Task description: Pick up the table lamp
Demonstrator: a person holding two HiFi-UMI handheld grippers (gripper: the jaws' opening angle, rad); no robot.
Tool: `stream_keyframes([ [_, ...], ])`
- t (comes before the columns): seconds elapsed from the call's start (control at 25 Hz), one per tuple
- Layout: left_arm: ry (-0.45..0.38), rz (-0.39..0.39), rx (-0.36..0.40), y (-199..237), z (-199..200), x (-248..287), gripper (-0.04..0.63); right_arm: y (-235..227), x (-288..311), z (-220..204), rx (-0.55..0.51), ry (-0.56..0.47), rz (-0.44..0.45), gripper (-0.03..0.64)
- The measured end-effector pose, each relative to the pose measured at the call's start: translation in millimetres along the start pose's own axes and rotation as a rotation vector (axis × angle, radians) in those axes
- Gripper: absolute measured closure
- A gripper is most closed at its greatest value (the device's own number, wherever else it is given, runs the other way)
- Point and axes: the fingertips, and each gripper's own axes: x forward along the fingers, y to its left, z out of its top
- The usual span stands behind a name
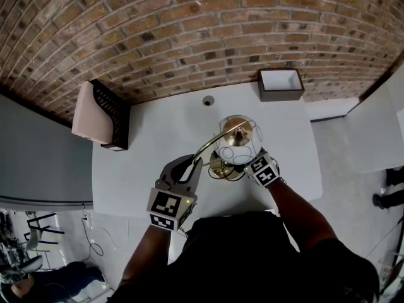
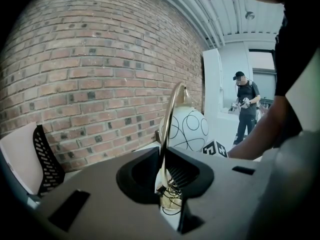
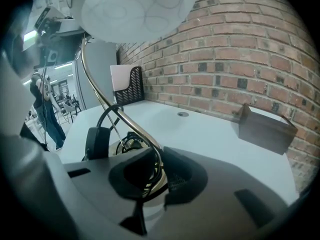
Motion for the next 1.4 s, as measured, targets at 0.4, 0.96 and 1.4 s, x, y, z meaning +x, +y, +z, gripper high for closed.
stream_keyframes([
  [0.4, -0.008, -0.009, 0.000, 1, 1, -1, 0.551, -2, 3, -6, 0.150, 0.029, 0.084, 0.556],
  [0.96, 0.009, 0.019, 0.028, 24, -3, -3, 0.552, 21, -4, -11, 0.076, 0.029, 0.043, 0.568],
  [1.4, -0.021, -0.063, 0.020, 34, 2, -12, 0.552, 36, -18, -6, 0.148, 0.018, -0.041, 0.568],
])
